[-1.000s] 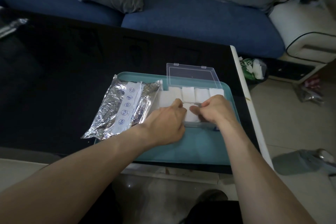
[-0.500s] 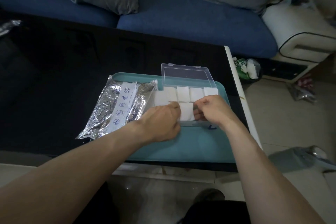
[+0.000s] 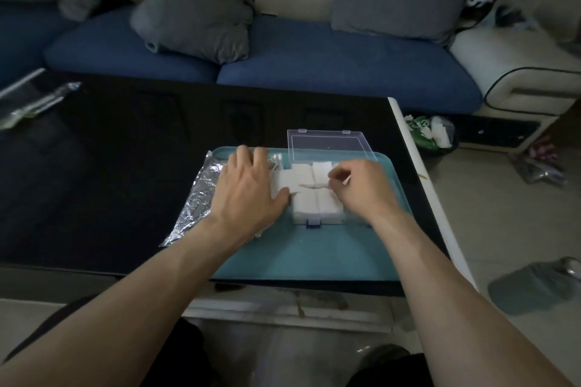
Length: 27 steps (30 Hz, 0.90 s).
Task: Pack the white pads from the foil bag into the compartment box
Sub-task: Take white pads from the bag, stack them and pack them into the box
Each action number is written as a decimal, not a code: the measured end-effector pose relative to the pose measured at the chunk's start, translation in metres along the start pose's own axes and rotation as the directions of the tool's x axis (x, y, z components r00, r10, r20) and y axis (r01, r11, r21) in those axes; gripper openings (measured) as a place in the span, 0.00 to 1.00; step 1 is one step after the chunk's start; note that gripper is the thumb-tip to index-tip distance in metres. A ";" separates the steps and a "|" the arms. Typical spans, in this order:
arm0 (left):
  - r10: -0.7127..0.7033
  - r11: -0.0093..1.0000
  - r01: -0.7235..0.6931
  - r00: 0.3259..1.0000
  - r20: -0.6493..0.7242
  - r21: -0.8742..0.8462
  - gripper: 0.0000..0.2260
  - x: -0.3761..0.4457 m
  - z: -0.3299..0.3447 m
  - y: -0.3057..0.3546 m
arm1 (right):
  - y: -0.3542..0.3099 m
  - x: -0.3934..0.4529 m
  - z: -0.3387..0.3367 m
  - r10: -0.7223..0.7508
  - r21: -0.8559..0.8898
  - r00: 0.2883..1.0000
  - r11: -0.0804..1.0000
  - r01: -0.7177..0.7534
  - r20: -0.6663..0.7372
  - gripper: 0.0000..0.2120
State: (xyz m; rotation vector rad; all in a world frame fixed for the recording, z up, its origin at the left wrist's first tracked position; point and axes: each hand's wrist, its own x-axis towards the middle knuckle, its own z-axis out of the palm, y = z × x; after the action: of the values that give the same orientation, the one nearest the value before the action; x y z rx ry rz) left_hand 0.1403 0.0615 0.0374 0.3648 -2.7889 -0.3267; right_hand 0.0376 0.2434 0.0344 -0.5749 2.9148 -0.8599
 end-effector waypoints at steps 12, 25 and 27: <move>-0.204 0.947 0.285 0.891 0.405 -0.151 0.11 0.021 0.006 -0.053 | -0.065 -0.002 0.061 -0.301 -0.324 0.935 0.880 0.349 0.188 0.15; -0.144 0.962 0.216 0.920 0.364 -0.168 0.10 0.030 0.017 -0.067 | -0.071 0.006 0.062 -0.376 -0.226 0.917 0.912 0.341 -0.135 0.18; -0.149 0.960 0.221 0.923 0.355 -0.173 0.11 0.033 0.018 -0.066 | -0.077 -0.003 0.073 -0.452 -0.254 0.889 0.870 0.423 -0.071 0.17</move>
State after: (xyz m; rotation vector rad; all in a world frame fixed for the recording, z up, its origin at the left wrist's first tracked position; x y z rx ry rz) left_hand 0.1186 -0.0070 0.0123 0.5726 -3.0154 -0.7937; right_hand 0.0771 0.1468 0.0142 -1.2891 3.0723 -0.5990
